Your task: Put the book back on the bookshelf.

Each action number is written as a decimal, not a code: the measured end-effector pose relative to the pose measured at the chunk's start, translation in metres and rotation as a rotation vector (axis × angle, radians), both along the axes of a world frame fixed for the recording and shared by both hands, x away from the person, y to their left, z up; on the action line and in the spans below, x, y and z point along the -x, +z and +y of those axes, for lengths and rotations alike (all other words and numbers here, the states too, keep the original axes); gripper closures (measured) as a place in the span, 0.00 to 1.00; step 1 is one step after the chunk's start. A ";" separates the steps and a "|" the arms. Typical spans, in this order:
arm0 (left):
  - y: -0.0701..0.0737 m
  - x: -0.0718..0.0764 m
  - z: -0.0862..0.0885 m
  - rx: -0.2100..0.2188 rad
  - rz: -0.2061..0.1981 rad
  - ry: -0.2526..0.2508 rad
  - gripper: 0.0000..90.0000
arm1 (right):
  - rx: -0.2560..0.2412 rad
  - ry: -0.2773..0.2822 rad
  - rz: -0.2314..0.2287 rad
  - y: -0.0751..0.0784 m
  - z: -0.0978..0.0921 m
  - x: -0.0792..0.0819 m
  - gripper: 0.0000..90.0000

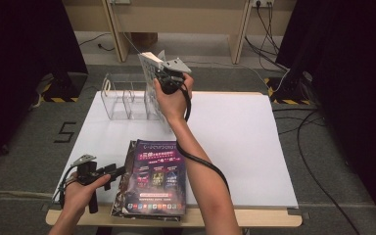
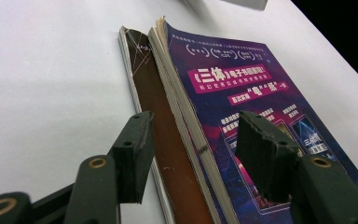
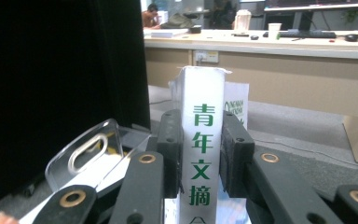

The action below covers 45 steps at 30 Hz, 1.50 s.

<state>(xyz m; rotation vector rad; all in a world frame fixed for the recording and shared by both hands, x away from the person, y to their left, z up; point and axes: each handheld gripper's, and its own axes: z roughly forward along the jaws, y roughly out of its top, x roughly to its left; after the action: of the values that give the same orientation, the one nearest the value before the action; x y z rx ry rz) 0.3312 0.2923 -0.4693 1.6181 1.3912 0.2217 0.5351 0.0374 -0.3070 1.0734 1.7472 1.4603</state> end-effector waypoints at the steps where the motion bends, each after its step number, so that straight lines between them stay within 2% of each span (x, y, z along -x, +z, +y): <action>1: 0.000 0.000 0.000 -0.001 0.001 0.001 0.50 | 0.024 0.027 -0.006 -0.001 -0.003 0.006 0.81; 7: -0.001 0.001 -0.002 0.004 0.003 0.003 0.50 | 0.057 0.046 0.016 -0.006 -0.009 0.025 0.80; 11: -0.001 0.001 -0.003 0.001 0.006 0.000 0.50 | 0.075 0.053 0.029 -0.008 -0.013 0.032 0.80; 16: -0.001 0.002 -0.003 0.001 0.006 -0.005 0.50 | 0.063 0.054 0.048 -0.014 -0.018 0.044 0.80; 21: 0.001 0.003 -0.003 0.001 0.002 -0.002 0.50 | 0.057 0.046 0.050 -0.014 -0.019 0.050 0.80; 22: 0.001 0.003 -0.002 0.001 0.003 -0.003 0.50 | 0.052 0.046 0.067 -0.013 -0.018 0.050 0.79; 30: 0.000 0.002 -0.004 0.007 0.007 -0.006 0.50 | 0.072 0.034 0.091 -0.006 -0.015 0.044 0.75; 35: 0.000 0.002 -0.005 0.008 0.007 -0.009 0.50 | 0.076 0.034 0.089 -0.005 -0.010 0.040 0.71; 37: 0.000 0.002 -0.005 0.009 0.007 -0.009 0.50 | 0.091 0.036 0.098 -0.003 -0.008 0.037 0.69; 45: -0.001 0.002 -0.004 0.013 0.012 -0.016 0.50 | 0.130 0.034 0.181 -0.004 0.005 0.019 0.70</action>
<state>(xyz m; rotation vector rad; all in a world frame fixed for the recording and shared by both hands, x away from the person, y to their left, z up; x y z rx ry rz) 0.3289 0.2880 -0.4701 1.6217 1.3857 0.1941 0.5161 0.0427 -0.3107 1.1418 1.9665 1.2834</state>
